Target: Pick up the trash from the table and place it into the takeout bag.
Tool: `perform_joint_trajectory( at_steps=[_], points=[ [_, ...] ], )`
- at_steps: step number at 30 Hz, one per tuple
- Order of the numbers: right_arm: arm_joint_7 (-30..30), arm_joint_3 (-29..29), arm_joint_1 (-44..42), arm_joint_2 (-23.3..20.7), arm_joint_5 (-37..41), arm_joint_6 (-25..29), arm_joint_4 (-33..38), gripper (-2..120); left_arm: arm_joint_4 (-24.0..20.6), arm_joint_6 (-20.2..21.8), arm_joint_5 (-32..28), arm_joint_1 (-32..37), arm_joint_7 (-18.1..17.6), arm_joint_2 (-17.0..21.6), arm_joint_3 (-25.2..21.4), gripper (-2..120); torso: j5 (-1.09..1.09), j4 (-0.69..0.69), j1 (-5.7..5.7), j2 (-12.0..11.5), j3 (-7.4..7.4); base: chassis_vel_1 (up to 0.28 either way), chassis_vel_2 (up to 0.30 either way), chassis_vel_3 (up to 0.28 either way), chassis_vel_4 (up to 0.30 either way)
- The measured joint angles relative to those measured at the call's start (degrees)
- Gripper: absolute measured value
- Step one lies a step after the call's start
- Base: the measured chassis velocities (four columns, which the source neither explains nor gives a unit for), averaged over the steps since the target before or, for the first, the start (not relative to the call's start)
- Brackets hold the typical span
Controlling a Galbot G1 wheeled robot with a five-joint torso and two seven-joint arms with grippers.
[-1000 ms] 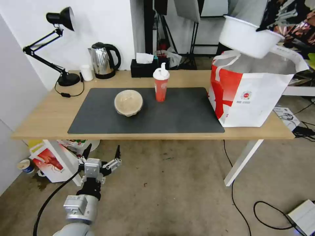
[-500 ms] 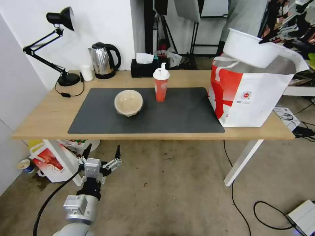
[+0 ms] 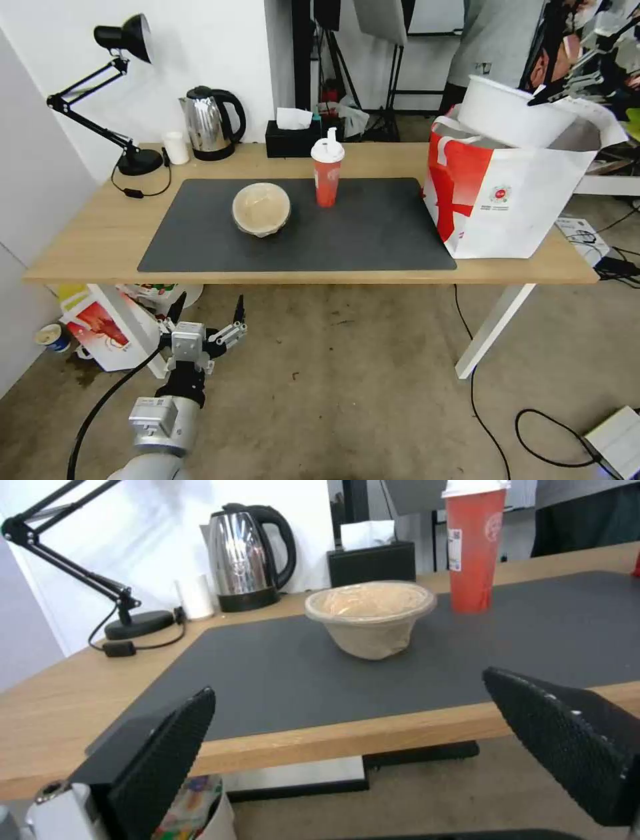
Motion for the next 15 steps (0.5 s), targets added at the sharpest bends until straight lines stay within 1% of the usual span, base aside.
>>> perform_joint_trajectory(
  at_steps=[15],
  points=[
    [0.96, 1.73, -3.47, -0.01, -1.47, 0.73, -0.41, 0, 0.0, 0.0, 0.0, 0.0, 0.0, 0.0, 0.0, 100, 0.0, 0.0, 0.0, 0.0, 0.0, 0.0, 0.0, 0.0, 0.0]
  ],
)
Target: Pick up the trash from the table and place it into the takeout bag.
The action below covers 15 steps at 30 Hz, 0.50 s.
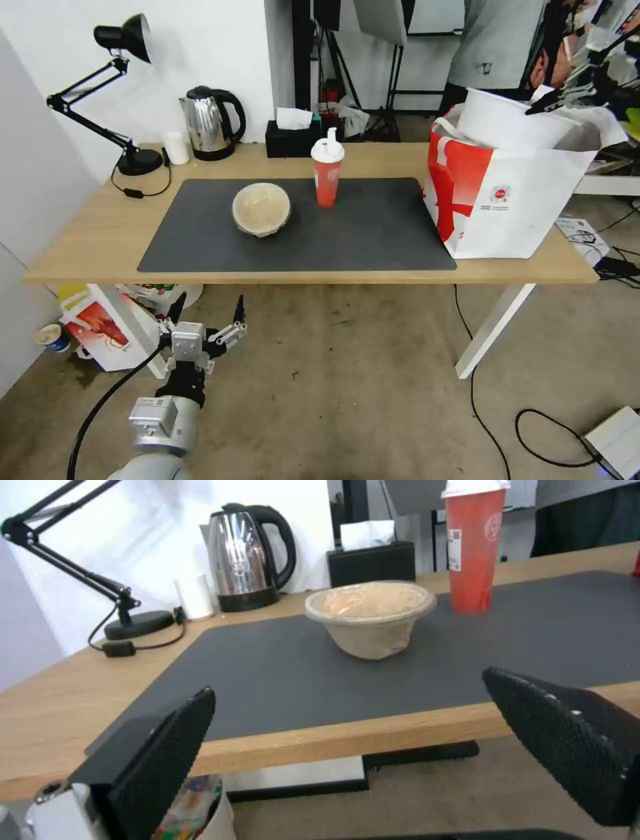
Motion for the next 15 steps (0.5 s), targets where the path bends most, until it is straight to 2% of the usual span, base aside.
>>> perform_joint_trajectory(
  at_steps=[15],
  points=[
    [2.67, 1.35, -3.01, -1.09, -0.51, 0.94, -0.39, 0, 0.0, 0.0, 0.0, 0.0, 0.0, 0.0, 0.0, 100, 0.0, 0.0, 0.0, 0.0, 0.0, 0.0, 0.0, 0.0, 0.0]
  ],
)
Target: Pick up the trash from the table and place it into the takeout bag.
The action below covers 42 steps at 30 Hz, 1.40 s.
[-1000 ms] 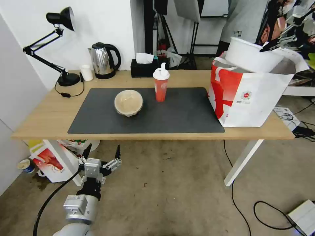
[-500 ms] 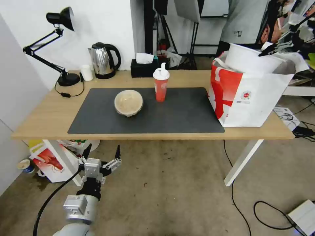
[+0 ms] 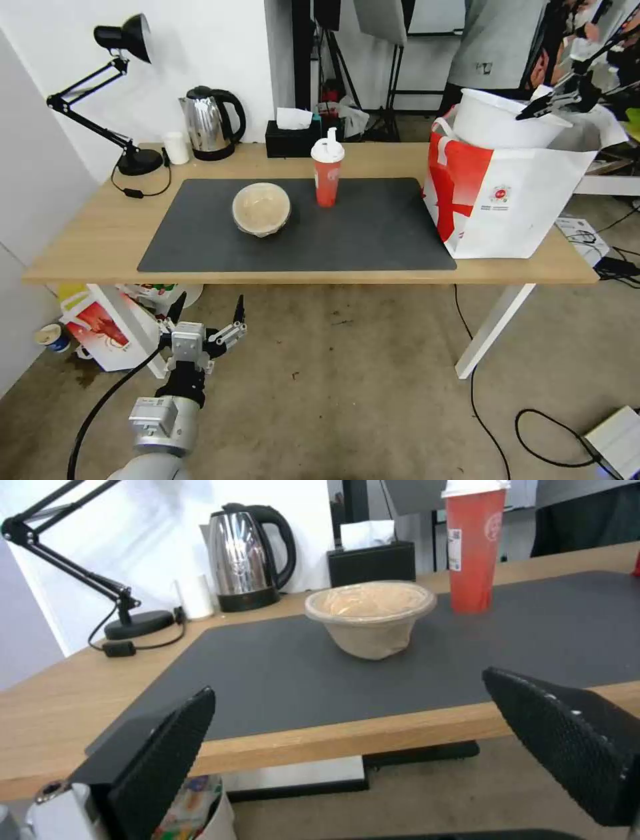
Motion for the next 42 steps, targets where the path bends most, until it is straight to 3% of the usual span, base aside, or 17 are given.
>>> perform_joint_trajectory(
  at_steps=[4, 9, 13, 16, 18, 21, 26, 30, 42],
  points=[
    [1.59, 0.0, -0.1, -0.35, -0.27, 0.44, -0.04, 4, 0.0, 0.0, 0.0, 0.0, 0.0, 0.0, 0.0, 100, 0.0, -0.01, 0.0, 0.0, 0.0, 0.0, 0.0, 0.0, 0.0],
    [1.87, -0.28, 0.38, -0.8, -0.29, 0.44, -0.21, 25, 0.0, 0.0, 0.0, 0.0, 0.0, 0.0, 0.0, 100, 0.0, 0.0, 0.0, 0.0, 0.0, 0.0, 0.0, 0.0, 0.0],
    [1.87, -0.45, 0.57, -0.85, -0.29, 0.41, -0.21, 35, 0.0, 0.0, 0.0, 0.0, 0.0, 0.0, 0.0, 100, 0.0, -0.01, 0.0, 0.0, 0.0, 0.0, 0.0, 0.0, 0.0],
    [1.86, -0.6, 0.67, -0.8, -0.26, 0.31, -0.07, 52, 0.0, 0.0, 0.0, 0.0, 0.0, 0.0, 0.0, 100, 0.0, 0.0, 0.0, 0.0, 0.0, 0.0, 0.0, 0.0, 0.0],
    [1.86, -0.63, 0.69, -0.73, -0.25, 0.29, 0.01, 56, 0.0, 0.0, 0.0, 0.0, 0.0, 0.0, 0.0, 100, 0.0, 0.0, 0.0, 0.0, 0.0, 0.0, 0.0, 0.0, 0.0],
    [1.84, -0.74, 0.97, -0.5, -0.14, 0.23, 0.45, 71, 0.0, 0.0, 0.0, 0.0, 0.0, 0.0, 0.0, 100, 0.0, 0.0, 0.0, 0.0, 0.0, 0.0, 0.0, 0.0, 0.0],
    [1.85, -1.47, 1.89, -0.3, 0.11, 0.18, 0.79, 82, 0.0, 0.0, 0.0, 0.0, 0.0, 0.0, 0.0, 100, 0.0, 0.0, 0.0, 0.0, 0.0, 0.0, 0.0, 0.0, 0.0],
    [1.81, -1.94, 2.52, 0.26, 0.16, 0.12, 1.23, 98, 0.0, 0.0, 0.0, 0.0, 0.0, 0.0, 0.0, 100, 0.0, 0.0, 0.0, 0.0, 0.0, 0.0, 0.0, 0.0, 0.0],
    [1.6, -3.89, 4.75, 1.38, 0.28, 0.05, 2.62, 100, 0.0, 0.0, 0.0, 0.0, 0.0, 0.0, 0.0, 100, 0.0, -0.01, 0.0, 0.0, 0.0, 0.0, 0.0, 0.0, 0.0]
  ],
)
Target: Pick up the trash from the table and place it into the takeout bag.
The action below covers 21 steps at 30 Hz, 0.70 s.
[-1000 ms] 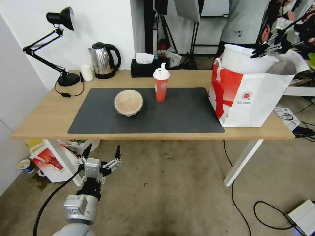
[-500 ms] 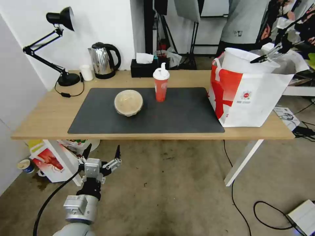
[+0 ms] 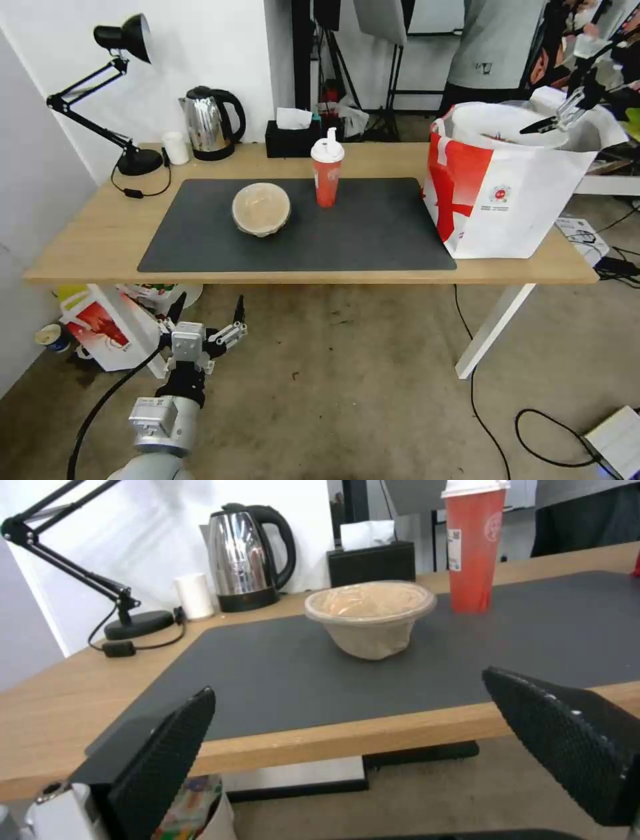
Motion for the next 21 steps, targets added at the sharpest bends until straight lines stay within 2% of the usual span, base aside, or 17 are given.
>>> perform_joint_trajectory(
  at_steps=[17, 21],
  points=[
    [1.46, -0.94, 1.93, 0.67, 4.47, -1.16, 2.44, 100, 0.0, 0.0, 0.0, 0.0, 0.0, 0.0, 0.0, 100, 0.0, 0.0, 0.0, 0.0, 0.0, 0.0, 0.0, 0.0, 0.0],
    [5.16, -0.94, 2.66, 1.18, 8.05, -1.22, 4.64, 100, 0.0, 0.0, 0.0, 0.0, 0.0, 0.0, 0.0, 100, 0.0, 0.01, 0.0, 0.0, 0.0, 0.0, 0.0, 0.0, 0.0]
  ],
)
